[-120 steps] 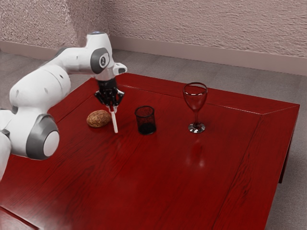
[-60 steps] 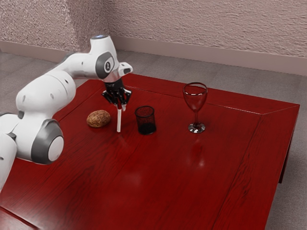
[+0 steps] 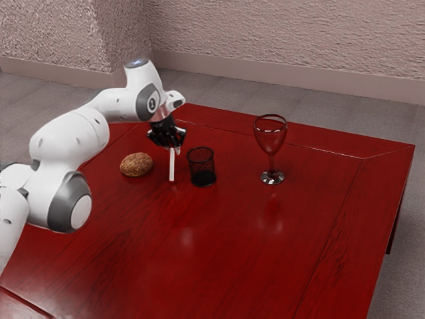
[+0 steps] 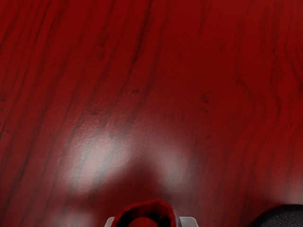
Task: Take the marker out of the pen holder and place it to the left of the pen holder.
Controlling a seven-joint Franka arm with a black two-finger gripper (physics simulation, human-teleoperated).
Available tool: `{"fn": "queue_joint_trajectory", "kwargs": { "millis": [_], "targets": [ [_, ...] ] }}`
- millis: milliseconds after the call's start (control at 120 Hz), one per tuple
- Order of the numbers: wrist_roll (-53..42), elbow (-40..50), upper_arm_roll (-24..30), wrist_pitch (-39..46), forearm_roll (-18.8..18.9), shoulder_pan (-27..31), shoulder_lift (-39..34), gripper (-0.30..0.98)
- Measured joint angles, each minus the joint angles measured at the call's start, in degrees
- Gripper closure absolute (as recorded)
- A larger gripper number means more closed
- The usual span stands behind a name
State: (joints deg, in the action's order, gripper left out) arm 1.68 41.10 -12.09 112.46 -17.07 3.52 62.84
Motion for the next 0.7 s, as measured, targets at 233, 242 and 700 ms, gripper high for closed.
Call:
{"fn": "queue_joint_trajectory", "kwargs": {
  "millis": [233, 242, 700],
  "targets": [
    [0.1, 0.1, 0.1, 2.1, -0.5, -0.2, 2.5, 0.71],
    [0.1, 0.1, 0.1, 2.2, -0.5, -0.2, 2.5, 0.71],
    [-1.0, 25.1, -0.3, 1.8, 1.3, -2.5, -28.3, 0.15]
  ]
}}
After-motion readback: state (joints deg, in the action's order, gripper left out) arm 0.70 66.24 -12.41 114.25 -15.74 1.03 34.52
